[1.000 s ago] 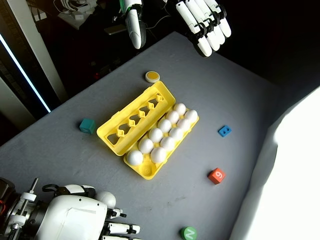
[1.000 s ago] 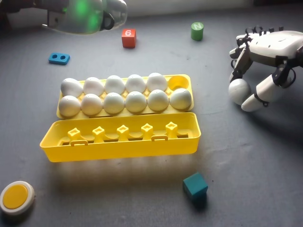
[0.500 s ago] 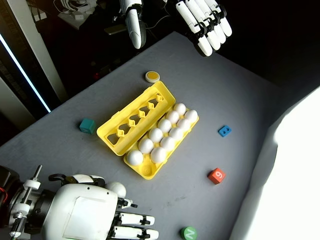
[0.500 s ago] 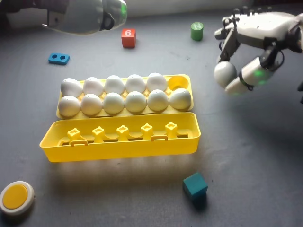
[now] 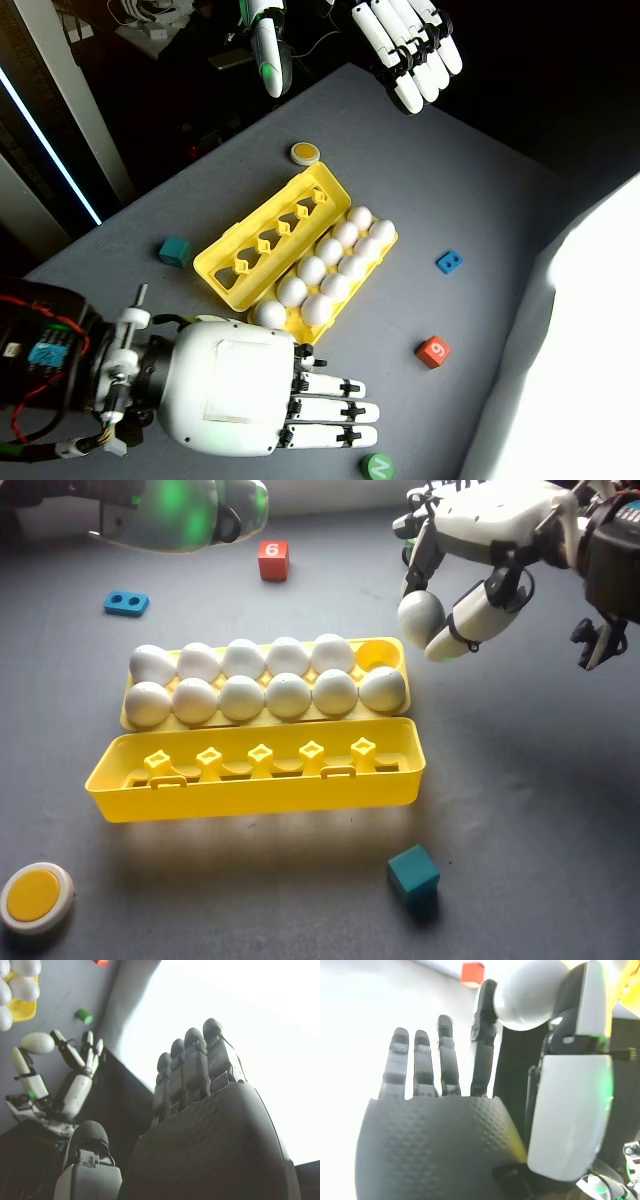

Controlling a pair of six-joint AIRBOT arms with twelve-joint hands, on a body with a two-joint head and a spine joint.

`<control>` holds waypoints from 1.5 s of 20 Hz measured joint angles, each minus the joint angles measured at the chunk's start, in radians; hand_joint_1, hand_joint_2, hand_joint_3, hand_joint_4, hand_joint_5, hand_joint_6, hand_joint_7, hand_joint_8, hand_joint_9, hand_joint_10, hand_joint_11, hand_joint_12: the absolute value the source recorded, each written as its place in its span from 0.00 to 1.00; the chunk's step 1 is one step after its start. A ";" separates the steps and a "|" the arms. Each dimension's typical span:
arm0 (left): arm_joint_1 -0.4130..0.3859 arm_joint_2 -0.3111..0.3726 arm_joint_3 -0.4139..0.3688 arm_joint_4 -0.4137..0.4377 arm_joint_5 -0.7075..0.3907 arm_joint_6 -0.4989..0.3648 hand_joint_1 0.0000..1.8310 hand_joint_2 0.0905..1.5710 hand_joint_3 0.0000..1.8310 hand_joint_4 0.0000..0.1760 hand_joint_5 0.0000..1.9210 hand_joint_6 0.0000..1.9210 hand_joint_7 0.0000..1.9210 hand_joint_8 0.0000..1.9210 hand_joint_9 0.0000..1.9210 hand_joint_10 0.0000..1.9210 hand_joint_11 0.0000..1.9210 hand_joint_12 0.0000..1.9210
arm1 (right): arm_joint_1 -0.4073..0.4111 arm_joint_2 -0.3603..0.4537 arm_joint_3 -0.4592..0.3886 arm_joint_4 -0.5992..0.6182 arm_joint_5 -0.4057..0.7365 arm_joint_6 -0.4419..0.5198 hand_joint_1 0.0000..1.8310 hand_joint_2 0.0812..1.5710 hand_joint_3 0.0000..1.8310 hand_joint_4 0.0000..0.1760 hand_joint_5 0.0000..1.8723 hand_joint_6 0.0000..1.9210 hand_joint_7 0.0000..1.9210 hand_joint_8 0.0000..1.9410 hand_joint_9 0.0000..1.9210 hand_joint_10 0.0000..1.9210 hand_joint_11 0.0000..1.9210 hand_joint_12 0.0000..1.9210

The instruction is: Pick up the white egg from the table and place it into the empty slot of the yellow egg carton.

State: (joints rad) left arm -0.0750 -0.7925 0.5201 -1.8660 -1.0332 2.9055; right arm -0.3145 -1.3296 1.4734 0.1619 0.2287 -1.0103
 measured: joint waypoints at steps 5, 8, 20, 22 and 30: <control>0.000 0.000 0.000 0.000 0.004 0.000 0.00 0.72 0.00 0.00 0.07 0.00 0.08 0.00 0.06 0.00 0.00 0.08 | 0.034 -0.048 0.018 -0.029 0.009 0.000 0.62 0.62 0.00 0.25 0.67 0.27 0.15 0.00 0.02 0.00 0.00 0.00; 0.000 0.002 0.000 0.003 -0.002 0.000 0.00 0.73 0.00 0.00 0.08 0.00 0.08 0.00 0.06 0.00 0.00 0.07 | 0.040 -0.061 0.023 -0.033 0.006 -0.002 0.62 0.62 0.00 0.24 0.67 0.27 0.14 0.00 0.02 0.00 0.00 0.00; 0.000 0.004 0.000 0.002 0.000 0.000 0.00 0.72 0.00 0.00 0.07 0.00 0.06 0.00 0.05 0.00 0.00 0.06 | 0.039 -0.087 0.023 -0.035 0.003 -0.042 0.61 0.62 0.00 0.60 0.66 0.28 0.15 0.00 0.03 0.00 0.00 0.00; 0.000 0.004 0.000 0.003 0.001 0.000 0.00 0.72 0.00 0.00 0.06 0.00 0.05 0.00 0.04 0.00 0.00 0.05 | 0.037 -0.087 0.023 -0.035 0.003 -0.048 0.61 0.62 0.00 0.52 0.67 0.28 0.15 0.00 0.03 0.00 0.00 0.00; 0.000 0.004 0.000 0.002 0.001 0.000 0.00 0.72 0.00 0.00 0.07 0.01 0.06 0.00 0.04 0.00 0.01 0.03 | 0.023 -0.087 0.023 -0.034 0.019 -0.066 0.55 0.51 0.00 0.17 0.56 0.02 0.11 0.00 0.02 0.00 0.00 0.00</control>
State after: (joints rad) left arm -0.0750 -0.7883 0.5201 -1.8637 -1.0321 2.9055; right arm -0.2913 -1.4170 1.4967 0.1276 0.2481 -1.0760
